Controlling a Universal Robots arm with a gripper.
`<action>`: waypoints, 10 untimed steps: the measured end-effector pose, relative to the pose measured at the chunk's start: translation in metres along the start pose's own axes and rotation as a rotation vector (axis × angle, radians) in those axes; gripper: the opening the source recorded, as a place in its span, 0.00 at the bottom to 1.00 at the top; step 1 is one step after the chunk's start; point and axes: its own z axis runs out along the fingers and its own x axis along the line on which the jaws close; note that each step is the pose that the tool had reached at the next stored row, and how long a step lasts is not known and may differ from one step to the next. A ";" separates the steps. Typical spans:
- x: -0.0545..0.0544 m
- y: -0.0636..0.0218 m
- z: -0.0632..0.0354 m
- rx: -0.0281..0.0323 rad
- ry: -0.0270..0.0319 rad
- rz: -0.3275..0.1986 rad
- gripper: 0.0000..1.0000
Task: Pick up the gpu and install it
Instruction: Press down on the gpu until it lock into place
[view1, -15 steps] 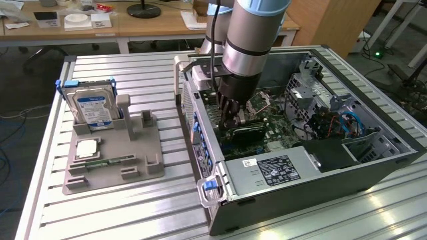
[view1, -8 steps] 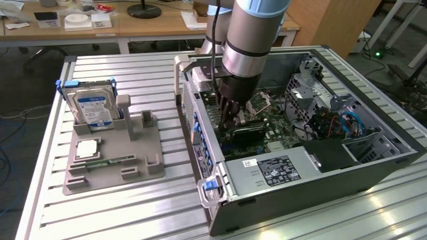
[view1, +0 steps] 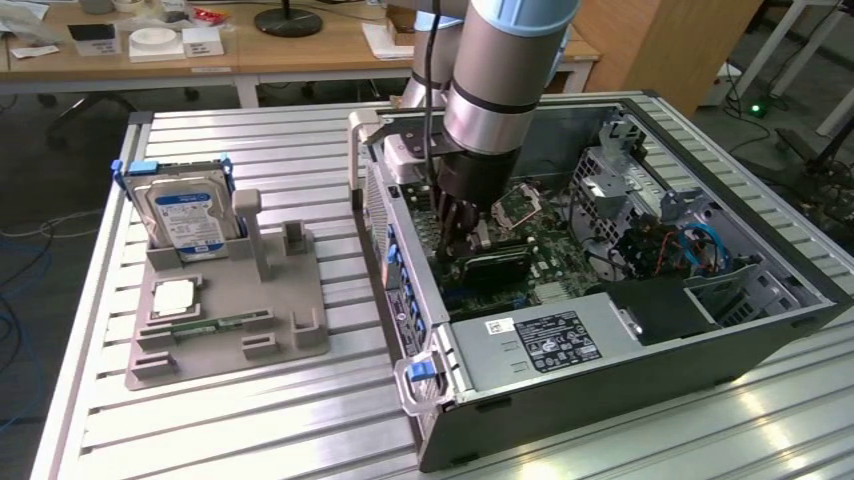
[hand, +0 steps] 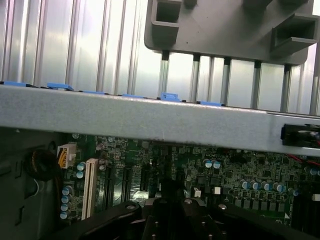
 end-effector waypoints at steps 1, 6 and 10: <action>0.000 0.0000 -0.0002 -0.0014 -0.0003 -0.002 0.11; -0.001 -0.0005 -0.0040 -0.0053 -0.0095 -0.009 0.11; -0.001 -0.0001 -0.0110 -0.0087 -0.0116 -0.010 0.11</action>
